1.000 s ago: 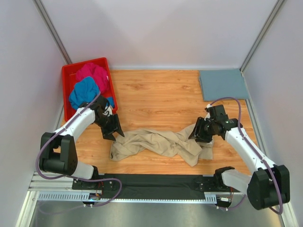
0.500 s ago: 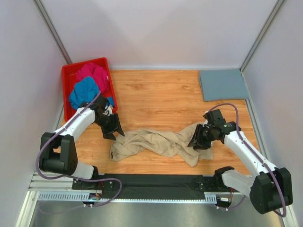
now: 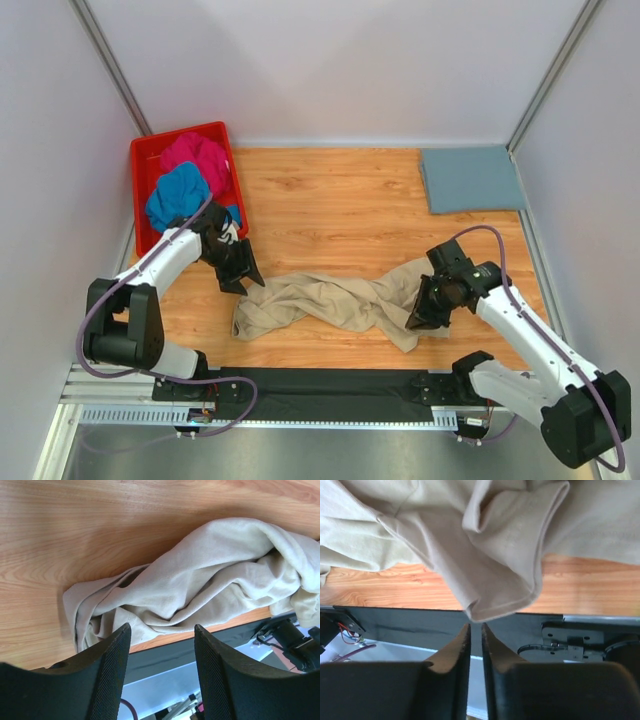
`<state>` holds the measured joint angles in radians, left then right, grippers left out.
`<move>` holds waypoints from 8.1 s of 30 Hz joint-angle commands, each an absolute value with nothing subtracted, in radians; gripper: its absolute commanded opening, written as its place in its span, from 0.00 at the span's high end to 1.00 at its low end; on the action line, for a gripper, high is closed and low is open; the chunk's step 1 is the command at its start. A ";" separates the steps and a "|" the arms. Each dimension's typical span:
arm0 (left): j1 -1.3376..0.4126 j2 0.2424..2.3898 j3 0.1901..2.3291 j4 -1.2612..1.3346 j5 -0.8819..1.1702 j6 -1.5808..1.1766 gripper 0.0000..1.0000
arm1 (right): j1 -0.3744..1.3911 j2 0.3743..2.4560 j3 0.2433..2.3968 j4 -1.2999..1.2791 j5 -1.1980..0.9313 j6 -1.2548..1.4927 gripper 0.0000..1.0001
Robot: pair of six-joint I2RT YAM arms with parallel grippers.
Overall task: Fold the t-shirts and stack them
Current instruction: Flatten the tshirt out
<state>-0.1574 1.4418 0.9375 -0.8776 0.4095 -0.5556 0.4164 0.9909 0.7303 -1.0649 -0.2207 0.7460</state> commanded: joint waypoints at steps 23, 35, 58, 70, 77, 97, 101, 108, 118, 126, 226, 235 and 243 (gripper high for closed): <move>-0.156 1.442 0.919 -0.900 0.397 -0.509 0.40 | 0.212 1.134 0.923 -1.177 0.072 0.966 0.62; -0.156 1.397 0.920 -0.940 0.377 -0.499 0.40 | 0.206 1.245 0.793 -0.982 0.020 1.014 0.60; -0.156 1.388 1.110 -1.081 0.236 -0.391 0.36 | 0.156 1.166 1.018 -1.236 0.276 0.832 1.00; -0.221 1.581 1.180 -1.043 0.289 -0.327 0.36 | 0.147 1.088 1.098 -1.325 0.285 0.772 1.00; -0.268 1.698 1.160 -0.896 0.328 -0.357 0.37 | 0.089 1.117 1.222 -1.344 0.299 0.704 1.00; -0.316 1.614 1.484 -1.141 0.219 -0.494 1.00 | -0.150 1.239 1.528 -1.439 0.227 0.606 1.00; -0.379 1.553 1.234 -1.051 0.265 -0.549 1.00 | -0.152 1.223 1.491 -1.453 0.256 0.612 1.00; -0.463 1.457 1.002 -1.020 0.253 -0.630 0.52 | -0.160 1.174 1.414 -1.470 0.221 0.626 1.00; -0.465 1.667 1.471 -1.101 0.126 -0.500 0.46 | -0.160 1.074 1.232 -1.442 0.107 0.647 1.00; -0.514 1.903 1.650 -1.115 0.002 -0.358 0.46 | -0.158 1.034 1.178 -1.422 0.095 0.644 1.00; -0.606 1.212 2.269 -1.258 -0.474 -0.515 1.00 | -0.218 1.129 2.327 -1.014 0.193 0.775 1.00; -0.606 1.172 2.149 -1.152 -0.281 -0.507 1.00 | -0.218 1.101 2.295 -1.072 0.180 0.790 1.00; -0.591 1.439 2.322 -1.147 -0.486 -0.486 1.00 | -0.218 1.435 2.495 -1.048 0.063 0.672 1.00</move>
